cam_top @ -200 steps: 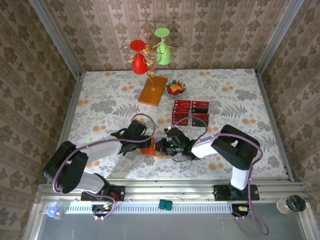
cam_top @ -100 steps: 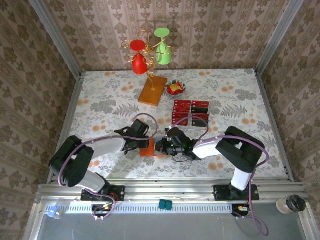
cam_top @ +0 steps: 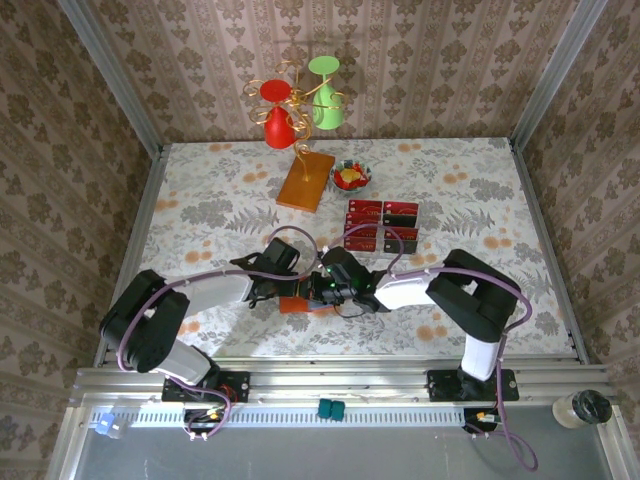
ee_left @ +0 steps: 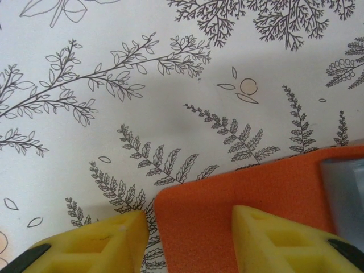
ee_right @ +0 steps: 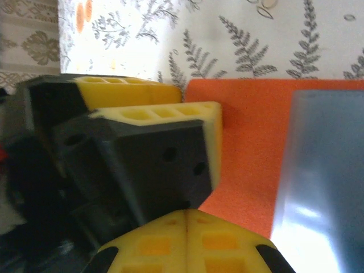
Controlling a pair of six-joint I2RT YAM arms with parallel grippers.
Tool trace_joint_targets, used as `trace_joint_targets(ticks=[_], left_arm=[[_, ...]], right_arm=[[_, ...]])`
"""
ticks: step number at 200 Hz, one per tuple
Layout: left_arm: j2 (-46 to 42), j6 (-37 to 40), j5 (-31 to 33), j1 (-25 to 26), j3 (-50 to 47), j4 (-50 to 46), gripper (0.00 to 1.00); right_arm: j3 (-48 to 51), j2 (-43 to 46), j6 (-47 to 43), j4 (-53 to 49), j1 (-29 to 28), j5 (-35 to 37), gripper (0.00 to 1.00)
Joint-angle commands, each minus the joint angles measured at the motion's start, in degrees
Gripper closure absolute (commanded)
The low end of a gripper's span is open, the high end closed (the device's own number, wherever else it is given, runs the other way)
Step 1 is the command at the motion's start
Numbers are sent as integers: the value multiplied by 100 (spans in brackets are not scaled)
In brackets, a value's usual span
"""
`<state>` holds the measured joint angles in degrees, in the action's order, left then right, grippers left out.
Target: Put the credit cards into the card holder
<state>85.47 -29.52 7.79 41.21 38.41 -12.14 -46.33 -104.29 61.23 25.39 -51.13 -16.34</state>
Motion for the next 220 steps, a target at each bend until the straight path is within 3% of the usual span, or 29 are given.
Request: trace_joint_targets(ticks=[1, 85, 152, 220], left_arm=[[203, 125, 179, -42, 94, -116, 55], [-298, -391, -219, -118, 274, -271, 46], [-1136, -1393, -355, -71, -457, -4, 46], [-745, -1355, -79, 112, -669, -27, 48]], right_arm=[[-37, -223, -84, -77, -74, -46, 100], [347, -334, 232, 305, -100, 225, 100], [423, -425, 408, 532, -167, 280, 100], [431, -352, 435, 578, -173, 271, 100]])
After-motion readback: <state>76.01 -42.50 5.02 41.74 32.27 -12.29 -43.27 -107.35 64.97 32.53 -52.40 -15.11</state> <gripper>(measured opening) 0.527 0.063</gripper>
